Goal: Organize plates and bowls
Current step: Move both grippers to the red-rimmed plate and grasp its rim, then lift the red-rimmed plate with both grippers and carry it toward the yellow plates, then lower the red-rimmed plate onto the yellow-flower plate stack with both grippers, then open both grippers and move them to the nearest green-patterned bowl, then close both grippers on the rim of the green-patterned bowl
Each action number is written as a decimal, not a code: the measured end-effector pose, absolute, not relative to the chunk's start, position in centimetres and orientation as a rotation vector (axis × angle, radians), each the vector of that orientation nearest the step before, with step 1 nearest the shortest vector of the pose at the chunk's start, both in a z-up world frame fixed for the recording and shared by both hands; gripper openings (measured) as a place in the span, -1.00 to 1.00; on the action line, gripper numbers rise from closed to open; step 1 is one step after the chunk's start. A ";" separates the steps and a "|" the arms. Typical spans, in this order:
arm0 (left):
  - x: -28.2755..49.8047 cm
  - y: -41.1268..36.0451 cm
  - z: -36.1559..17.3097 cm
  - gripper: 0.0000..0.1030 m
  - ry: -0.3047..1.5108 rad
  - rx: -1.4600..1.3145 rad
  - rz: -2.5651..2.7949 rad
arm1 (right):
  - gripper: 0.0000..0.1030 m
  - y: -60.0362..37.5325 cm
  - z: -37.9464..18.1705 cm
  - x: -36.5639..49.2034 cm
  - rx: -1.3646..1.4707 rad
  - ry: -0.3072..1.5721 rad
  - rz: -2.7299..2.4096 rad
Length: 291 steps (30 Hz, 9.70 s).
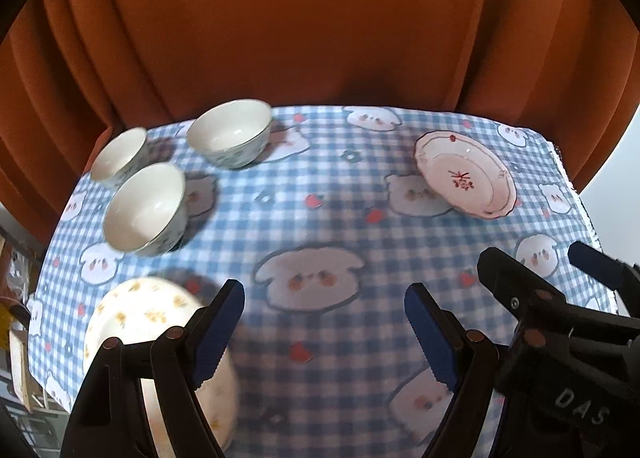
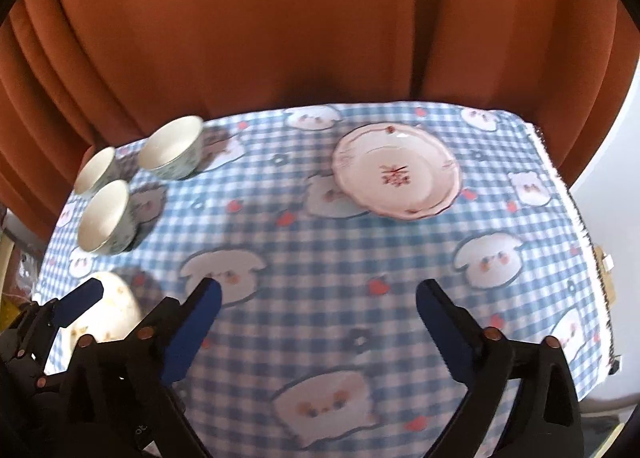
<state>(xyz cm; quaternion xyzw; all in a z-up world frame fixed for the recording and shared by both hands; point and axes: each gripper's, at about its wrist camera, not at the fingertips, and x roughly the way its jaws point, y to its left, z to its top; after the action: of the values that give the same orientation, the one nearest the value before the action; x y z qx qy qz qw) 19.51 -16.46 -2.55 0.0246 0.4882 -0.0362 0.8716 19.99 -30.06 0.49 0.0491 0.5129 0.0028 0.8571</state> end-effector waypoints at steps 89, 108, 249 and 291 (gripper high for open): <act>31.5 -29.4 -14.5 -0.04 1.187 0.047 -0.039 | 0.33 -42.5 -13.0 31.5 0.131 1.267 0.006; 31.6 -29.0 -14.6 0.02 1.182 -0.003 -0.030 | -0.02 -43.0 -14.1 32.2 0.093 1.297 0.001; 15.1 7.6 -9.0 0.34 1.136 0.017 0.037 | 0.02 -6.5 -6.3 17.8 0.025 1.305 0.073; 34.3 8.2 -10.8 -0.33 1.105 -0.032 0.065 | -0.27 -2.7 -8.5 36.8 0.108 1.211 0.146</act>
<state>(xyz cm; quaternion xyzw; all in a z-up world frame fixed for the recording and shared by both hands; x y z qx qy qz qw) 34.26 8.15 -10.77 -0.0154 0.5246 0.0309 0.8507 36.77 -2.75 -8.53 0.0507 0.5685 0.0684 0.8183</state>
